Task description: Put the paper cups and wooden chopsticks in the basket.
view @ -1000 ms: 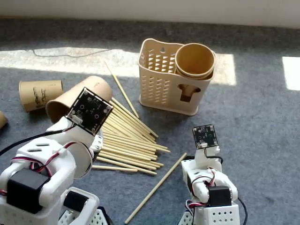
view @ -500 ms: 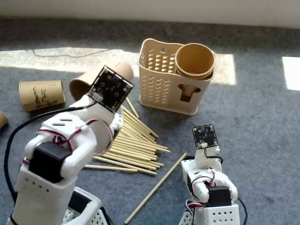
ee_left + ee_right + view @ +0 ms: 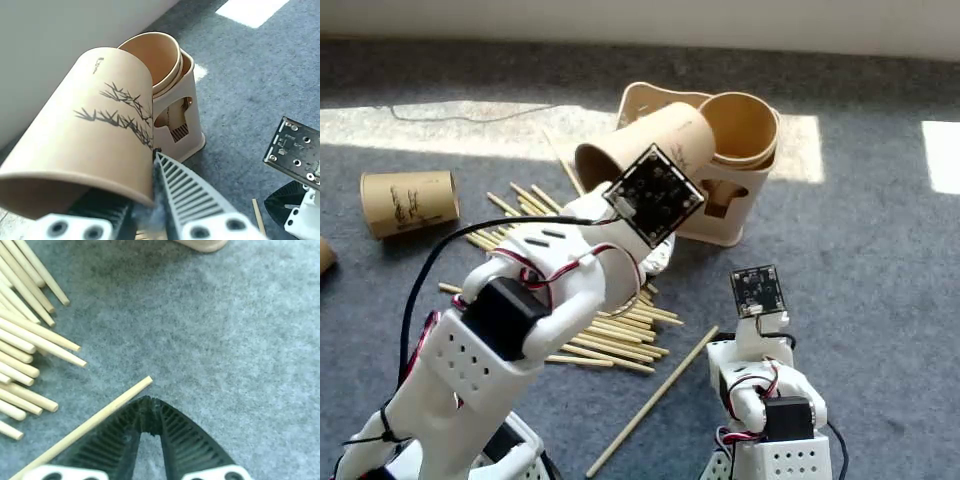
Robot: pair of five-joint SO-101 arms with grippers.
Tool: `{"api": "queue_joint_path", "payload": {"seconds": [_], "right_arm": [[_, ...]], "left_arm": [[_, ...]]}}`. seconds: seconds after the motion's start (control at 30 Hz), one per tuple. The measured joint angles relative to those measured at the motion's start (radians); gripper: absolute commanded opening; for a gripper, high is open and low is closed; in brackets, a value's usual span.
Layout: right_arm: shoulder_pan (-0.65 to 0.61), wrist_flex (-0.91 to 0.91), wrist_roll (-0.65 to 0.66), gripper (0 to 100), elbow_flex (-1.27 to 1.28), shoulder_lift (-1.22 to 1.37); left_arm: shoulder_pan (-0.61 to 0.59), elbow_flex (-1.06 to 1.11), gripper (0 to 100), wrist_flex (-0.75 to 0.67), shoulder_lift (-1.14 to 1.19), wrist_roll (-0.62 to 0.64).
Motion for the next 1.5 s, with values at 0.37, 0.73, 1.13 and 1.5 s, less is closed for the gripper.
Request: {"api": "queue_joint_path", "payload": {"seconds": [0.37, 0.73, 1.13, 1.5], "right_arm": [[0.0, 0.0, 0.0, 0.5, 0.0, 0.0], [0.0, 0.0, 0.0, 0.5, 0.0, 0.0], [0.0, 0.0, 0.0, 0.5, 0.0, 0.0], [0.0, 0.0, 0.0, 0.5, 0.0, 0.0]], "left_arm": [[0.009, 0.0, 1, -0.213, 0.157, 0.0], [0.008, 0.0, 16, -0.267, 0.187, 0.0], [0.009, -0.106, 17, -0.273, 0.193, 0.0], [0.011, -0.014, 17, -0.494, 0.193, 0.0]]}}
